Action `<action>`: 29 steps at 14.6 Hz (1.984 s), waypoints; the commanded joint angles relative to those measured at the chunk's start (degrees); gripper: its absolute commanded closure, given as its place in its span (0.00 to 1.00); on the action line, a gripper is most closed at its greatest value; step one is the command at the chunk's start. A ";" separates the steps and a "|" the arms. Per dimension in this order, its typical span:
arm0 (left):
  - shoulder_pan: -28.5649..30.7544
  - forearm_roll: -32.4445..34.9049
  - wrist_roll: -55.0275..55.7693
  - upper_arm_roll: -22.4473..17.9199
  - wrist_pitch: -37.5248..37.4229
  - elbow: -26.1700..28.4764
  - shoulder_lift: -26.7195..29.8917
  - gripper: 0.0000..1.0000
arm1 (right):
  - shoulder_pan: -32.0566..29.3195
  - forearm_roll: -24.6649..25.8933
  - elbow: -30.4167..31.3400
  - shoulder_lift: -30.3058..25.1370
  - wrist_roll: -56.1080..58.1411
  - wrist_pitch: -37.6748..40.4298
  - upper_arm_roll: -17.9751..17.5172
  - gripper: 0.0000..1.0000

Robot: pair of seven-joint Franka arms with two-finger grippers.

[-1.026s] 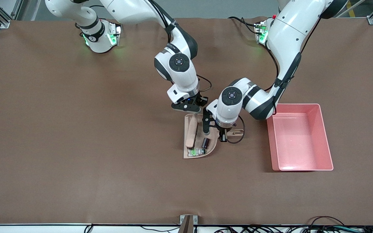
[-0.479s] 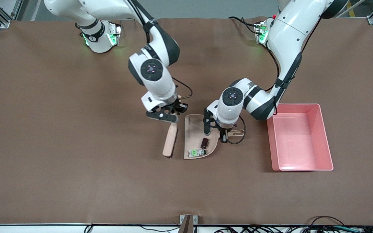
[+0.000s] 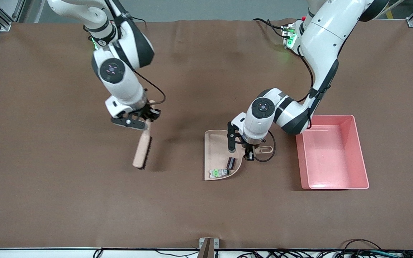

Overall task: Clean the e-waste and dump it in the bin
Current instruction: 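Lower the brush back onto the table with the right gripper, then carry the loaded dustpan over the pink bin with the left gripper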

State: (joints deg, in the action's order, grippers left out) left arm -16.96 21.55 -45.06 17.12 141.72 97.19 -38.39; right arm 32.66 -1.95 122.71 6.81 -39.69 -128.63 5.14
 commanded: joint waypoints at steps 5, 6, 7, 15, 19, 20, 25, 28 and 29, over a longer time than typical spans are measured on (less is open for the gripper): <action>3.50 0.95 -0.03 3.26 2.86 -0.86 -0.20 1.00 | -19.34 9.49 27.99 -16.90 12.41 -11.70 -1.00 1.00; 5.68 0.95 -0.20 5.18 2.77 -0.86 0.33 1.00 | -23.82 9.77 30.72 -17.87 16.97 -14.26 -1.00 1.00; 7.88 1.04 -0.20 7.29 2.77 -0.69 1.03 1.00 | -26.74 9.77 32.66 -18.49 20.49 -15.59 -1.00 1.00; 18.97 0.95 0.06 11.52 -0.74 -0.77 7.09 1.00 | -32.22 10.12 40.06 -16.48 28.00 -27.46 -1.00 1.00; 28.35 1.04 -0.55 16.70 -4.86 -0.77 9.99 1.00 | -32.30 10.12 40.06 -11.82 28.00 -32.73 -1.00 1.00; 30.91 1.04 -1.68 18.54 -6.18 -0.86 10.52 1.00 | -32.31 10.12 39.98 -11.21 28.00 -33.17 -1.00 1.00; 45.15 1.04 -8.97 28.48 -13.83 -1.04 11.58 1.00 | -32.65 10.04 38.58 -11.29 27.74 -32.56 -1.00 0.00; 52.88 1.04 -15.91 31.82 -15.85 -0.86 11.76 1.00 | -33.71 9.95 36.91 -11.81 27.82 -31.34 -1.09 0.00; 54.82 1.04 -18.28 32.35 -16.21 -0.77 11.84 1.00 | -33.71 9.95 35.94 -12.42 27.82 -29.94 -1.09 0.00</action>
State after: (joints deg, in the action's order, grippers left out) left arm 33.36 21.64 -59.50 47.17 126.75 95.70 -27.85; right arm 0.42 6.99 158.55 -2.96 -11.93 -160.17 4.79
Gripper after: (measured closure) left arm 0.661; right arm 0.295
